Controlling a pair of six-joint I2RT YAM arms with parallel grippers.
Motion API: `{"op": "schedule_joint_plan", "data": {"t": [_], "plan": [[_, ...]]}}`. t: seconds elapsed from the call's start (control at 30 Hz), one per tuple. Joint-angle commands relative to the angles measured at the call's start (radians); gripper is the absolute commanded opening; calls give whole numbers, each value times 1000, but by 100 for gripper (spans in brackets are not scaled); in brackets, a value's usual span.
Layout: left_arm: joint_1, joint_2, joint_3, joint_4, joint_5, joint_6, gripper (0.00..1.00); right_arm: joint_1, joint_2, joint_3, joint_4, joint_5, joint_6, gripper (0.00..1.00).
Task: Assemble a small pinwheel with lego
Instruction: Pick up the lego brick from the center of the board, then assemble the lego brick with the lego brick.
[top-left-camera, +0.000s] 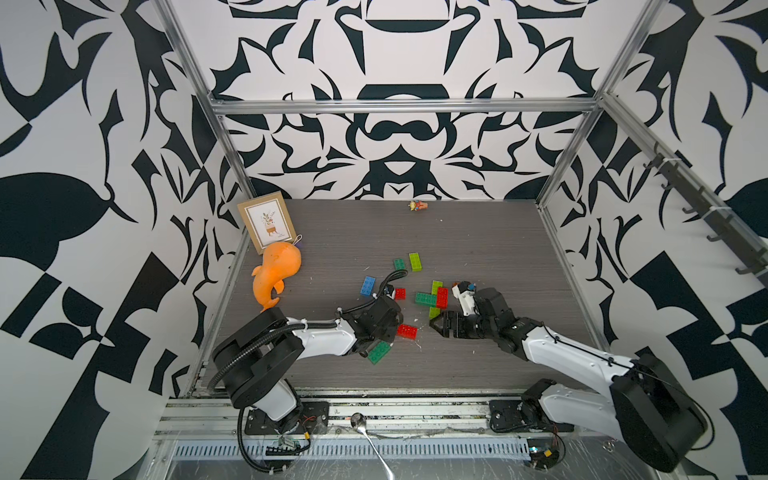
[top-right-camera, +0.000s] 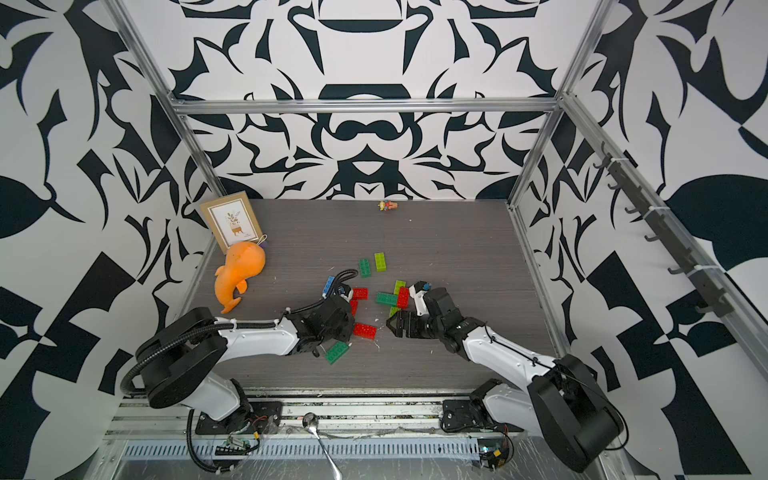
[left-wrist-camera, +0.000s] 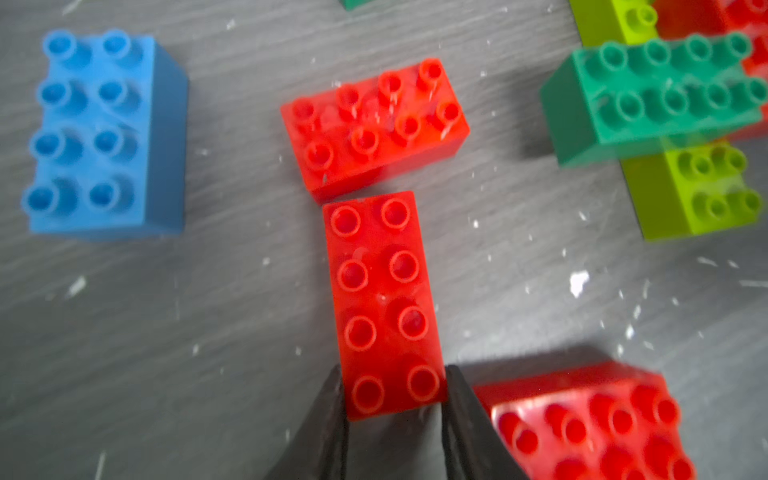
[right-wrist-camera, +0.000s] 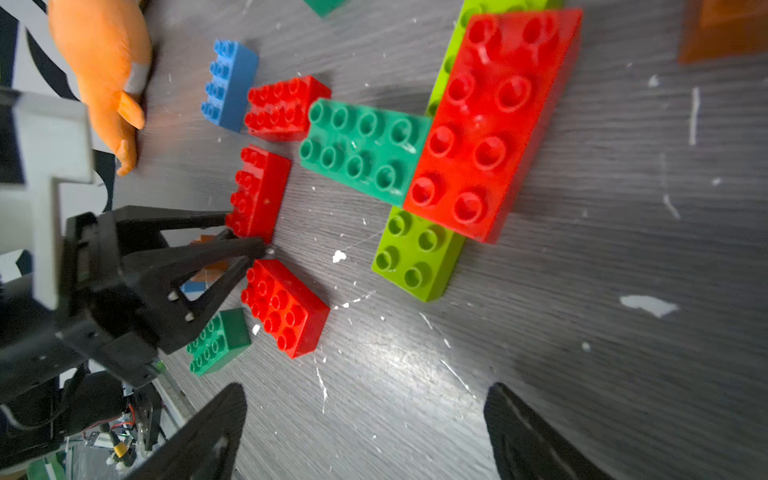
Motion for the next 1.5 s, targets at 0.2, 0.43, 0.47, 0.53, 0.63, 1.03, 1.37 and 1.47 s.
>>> {"op": "schedule_joint_plan", "data": {"t": [0.2,0.43,0.47,0.53,0.63,1.03,1.37,1.47], "plan": [[-5,-214,-82,-86,186,3,26,14,163,28,231,-4,58,91],[-29,-287,-73,-131,235,-2,24,43,260,52,330,-11,101,89],[-39,-276,-62,-135,236,1,24,46,269,56,344,-13,105,89],[-65,-228,-34,-134,225,2,24,55,287,68,358,-22,105,89],[-93,-148,31,-142,201,3,24,57,260,76,287,58,109,87],[-114,37,196,-143,171,89,24,38,12,75,-7,110,27,93],[-113,135,293,-188,145,145,24,13,29,142,-89,80,-13,93],[-107,160,317,-198,131,152,24,6,35,153,-93,80,-13,93]]}}
